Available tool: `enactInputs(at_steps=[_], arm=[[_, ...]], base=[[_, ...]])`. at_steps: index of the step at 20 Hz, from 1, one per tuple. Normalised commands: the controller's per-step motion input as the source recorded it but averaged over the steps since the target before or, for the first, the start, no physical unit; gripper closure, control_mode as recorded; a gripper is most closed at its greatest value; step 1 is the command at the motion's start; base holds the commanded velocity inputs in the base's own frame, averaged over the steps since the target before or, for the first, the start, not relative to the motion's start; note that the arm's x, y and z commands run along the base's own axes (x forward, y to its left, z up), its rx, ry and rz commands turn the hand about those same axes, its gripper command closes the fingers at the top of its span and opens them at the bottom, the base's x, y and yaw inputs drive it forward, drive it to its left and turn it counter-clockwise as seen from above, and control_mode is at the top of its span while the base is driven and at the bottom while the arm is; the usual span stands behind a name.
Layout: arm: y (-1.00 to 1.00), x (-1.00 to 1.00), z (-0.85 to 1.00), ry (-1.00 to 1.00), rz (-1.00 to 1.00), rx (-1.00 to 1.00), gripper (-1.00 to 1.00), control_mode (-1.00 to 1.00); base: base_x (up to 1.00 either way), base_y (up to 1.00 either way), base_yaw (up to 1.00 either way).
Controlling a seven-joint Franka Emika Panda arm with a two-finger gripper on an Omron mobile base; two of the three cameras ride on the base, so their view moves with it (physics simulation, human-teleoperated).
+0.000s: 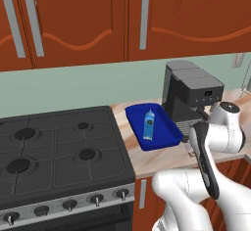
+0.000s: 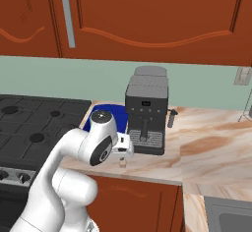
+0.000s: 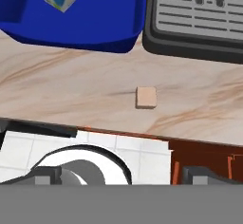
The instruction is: Take out the milk from the fridge and place it on the tray on the counter. Then take the sugar cube near the tray and place it in the tray.
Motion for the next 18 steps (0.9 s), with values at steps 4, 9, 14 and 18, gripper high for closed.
enactInputs(at_steps=[4,9,14,18], arm=[[-0.04,0.44,-0.31,0.00,0.00,0.00,-1.00,-1.00],[-0.17,0.41,-0.25,0.00,0.00,0.00,-1.00,-1.00],[-0.29,0.33,-0.31,0.02,0.00,0.00,-1.00,-1.00],[-0.15,0.12,-0.25,0.01,0.00,0.00,-1.00,-1.00]], base=[[0.00,0.00,0.00],[0.00,0.00,0.00],[0.00,0.00,0.00],[0.00,0.00,0.00]])
